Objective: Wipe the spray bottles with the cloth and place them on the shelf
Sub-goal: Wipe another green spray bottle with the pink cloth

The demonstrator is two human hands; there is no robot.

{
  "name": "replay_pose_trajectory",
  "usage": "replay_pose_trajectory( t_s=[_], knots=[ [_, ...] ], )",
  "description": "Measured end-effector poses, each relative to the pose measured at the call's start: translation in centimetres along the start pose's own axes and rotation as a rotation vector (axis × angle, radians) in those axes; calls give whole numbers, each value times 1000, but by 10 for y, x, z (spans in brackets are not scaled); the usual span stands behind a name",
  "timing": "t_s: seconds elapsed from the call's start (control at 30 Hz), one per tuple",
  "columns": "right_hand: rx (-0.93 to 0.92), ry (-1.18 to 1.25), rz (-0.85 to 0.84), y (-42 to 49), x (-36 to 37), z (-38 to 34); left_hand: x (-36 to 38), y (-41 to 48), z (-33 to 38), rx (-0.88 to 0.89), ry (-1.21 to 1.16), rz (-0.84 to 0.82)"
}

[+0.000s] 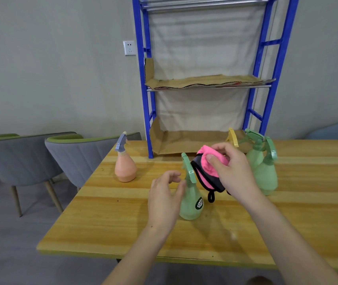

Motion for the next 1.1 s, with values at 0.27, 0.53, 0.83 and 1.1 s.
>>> replay_pose_trajectory(
  t_s=[0.27,0.53,0.83,1.1],
  knots=[
    [-42,-148,-54,3,7,-14,6,61,15,-22,-179,-165],
    [-93,-262,-91,2,10,-13,8,60,16,-29,-267,-203],
    [-274,-225,-96,0,2,-51,-10,41,10,6,-295,-203],
    [-357,-317,-310,-10,44,-50,-14,32,15,33,-287,-196]
  ],
)
Point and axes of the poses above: each hand's wrist, its own y-axis towards the middle knuckle, its own x-axis out of the palm, z = x × y, the point moved 10 cm from there along y, towards the middle knuckle, and after that the axes turned 1 degree about z, right-handed, at the moved point
